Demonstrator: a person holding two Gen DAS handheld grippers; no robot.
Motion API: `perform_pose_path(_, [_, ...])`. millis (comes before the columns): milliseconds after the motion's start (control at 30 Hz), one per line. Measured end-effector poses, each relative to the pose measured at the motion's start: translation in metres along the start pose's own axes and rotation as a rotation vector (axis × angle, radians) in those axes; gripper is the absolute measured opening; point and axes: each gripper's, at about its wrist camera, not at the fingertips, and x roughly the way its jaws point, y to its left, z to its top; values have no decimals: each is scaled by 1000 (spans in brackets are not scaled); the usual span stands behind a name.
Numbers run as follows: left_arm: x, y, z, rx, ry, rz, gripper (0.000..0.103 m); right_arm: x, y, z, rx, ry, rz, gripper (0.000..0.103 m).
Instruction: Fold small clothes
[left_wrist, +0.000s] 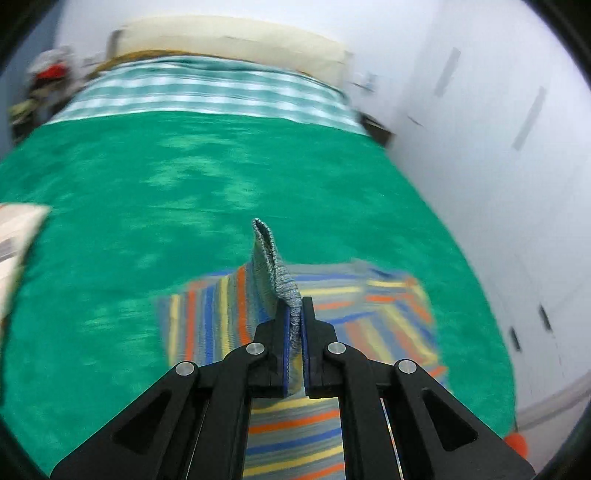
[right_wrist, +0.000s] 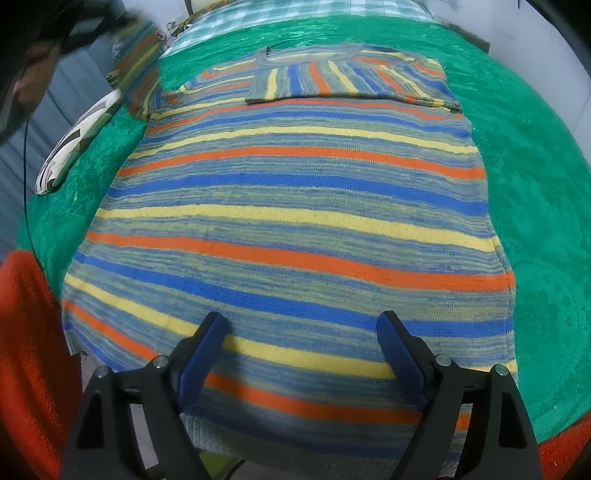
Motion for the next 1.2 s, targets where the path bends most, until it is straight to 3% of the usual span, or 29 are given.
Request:
perform_pose_path(67, [24, -17, -2, 26, 46, 11, 32, -1, 0, -1, 2, 0, 5, 85])
perform_pose_path(100, [39, -19, -5, 29, 77, 40, 60, -1, 0, -1, 2, -1, 7, 85])
perform_pose_path(133, [44, -16, -6, 21, 75, 53, 69, -1, -1, -1, 2, 0, 8, 85])
perform_pose_path(233, [55, 19, -7, -80, 60, 92, 68, -2, 0, -3, 0, 0, 12, 85])
perform_pose_path(333, [55, 54, -26, -152, 68, 166, 60, -2, 1, -5, -6, 0, 18, 85])
perform_pose_path(400, [71, 64, -46, -89, 121, 250, 58, -1, 0, -4, -7, 5, 19, 85])
perform_pose_path(467, [101, 64, -73, -2, 227, 362, 56, 0, 0, -3, -2, 8, 23, 85])
perform_pose_path(500, [111, 69, -87, 16, 270, 402, 50, 0, 0, -3, -1, 10, 23, 86])
perform_pose_path(533, [115, 80, -104, 16, 292, 416, 52, 0, 0, -3, -2, 10, 22, 86])
perform_pose_path(567, [110, 87, -113, 6, 257, 397, 54, 0, 1, -3, -6, 10, 20, 86])
perform_pose_path(633, [95, 99, -125, -17, 207, 406, 71, 0, 2, -5, -14, 11, 14, 86])
perform_pose_path(767, [77, 104, -129, -29, 215, 389, 74, 4, 5, -7, -43, 19, -6, 88])
perform_pose_path(967, [36, 85, -157, 50, 226, 430, 78, 3, 5, -6, -41, 29, -9, 89])
perform_pose_path(1067, [1, 69, -173, 57, 193, 385, 80, -11, -6, -1, 1, 15, 6, 87])
perform_pose_path(1200, [-25, 26, -205, 137, 204, 293, 91, -39, -28, 8, 37, -49, -56, 87])
